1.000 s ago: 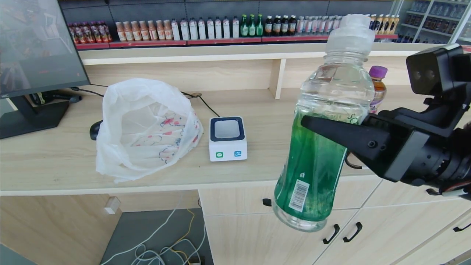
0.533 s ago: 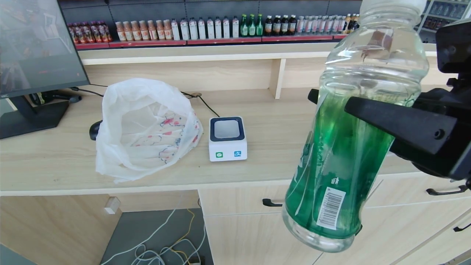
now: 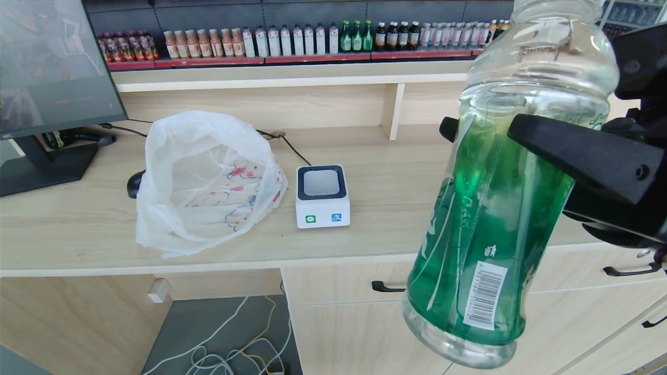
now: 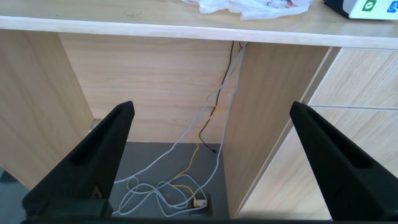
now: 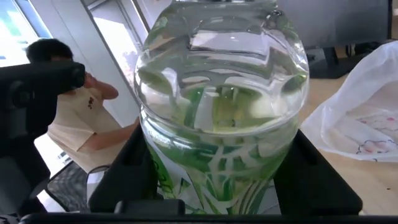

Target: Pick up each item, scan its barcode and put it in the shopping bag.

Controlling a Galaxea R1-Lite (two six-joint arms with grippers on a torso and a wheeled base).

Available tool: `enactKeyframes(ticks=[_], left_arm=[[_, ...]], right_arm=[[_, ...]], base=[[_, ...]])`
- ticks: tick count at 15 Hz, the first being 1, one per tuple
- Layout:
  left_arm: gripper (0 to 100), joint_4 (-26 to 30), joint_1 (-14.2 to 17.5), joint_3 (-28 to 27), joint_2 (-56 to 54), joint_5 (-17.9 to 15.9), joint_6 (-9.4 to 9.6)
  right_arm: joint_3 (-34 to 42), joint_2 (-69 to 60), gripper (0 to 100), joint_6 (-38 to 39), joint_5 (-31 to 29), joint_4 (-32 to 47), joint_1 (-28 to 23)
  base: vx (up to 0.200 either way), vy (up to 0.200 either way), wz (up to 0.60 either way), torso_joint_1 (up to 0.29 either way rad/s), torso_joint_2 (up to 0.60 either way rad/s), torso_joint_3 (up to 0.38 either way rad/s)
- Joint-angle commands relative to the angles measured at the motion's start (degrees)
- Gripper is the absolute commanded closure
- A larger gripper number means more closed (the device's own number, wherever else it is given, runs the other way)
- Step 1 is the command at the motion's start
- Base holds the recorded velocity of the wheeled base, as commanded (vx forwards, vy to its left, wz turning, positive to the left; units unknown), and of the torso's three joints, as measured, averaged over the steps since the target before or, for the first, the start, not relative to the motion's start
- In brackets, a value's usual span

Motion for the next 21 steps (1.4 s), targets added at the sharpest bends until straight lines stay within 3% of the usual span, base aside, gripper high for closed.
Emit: enactKeyframes(ticks=[1, 15, 21], left_arm=[[0, -0.01, 0.04, 0.0, -0.02, -0.05, -0.01], [0, -0.01, 0.04, 0.0, -0.02, 0.04, -0.01], [0, -0.01, 0.04, 0.0, -0.02, -0.05, -0.01]], right_arm=[[-0.49, 2.7, 100, 0.09, -0.2, -1.18, -1.59], [-2.77, 4.02, 100, 2.99, -0.29, -2.24, -2.56], [-1.63, 3.93, 100, -0.17, -0.29, -3.03, -6.16]], base=[[0.0, 0.0, 0.0, 0.0, 0.0, 0.0], [0.0, 0.0, 0.0, 0.0, 0.0, 0.0], [0.0, 0.0, 0.0, 0.0, 0.0, 0.0]])
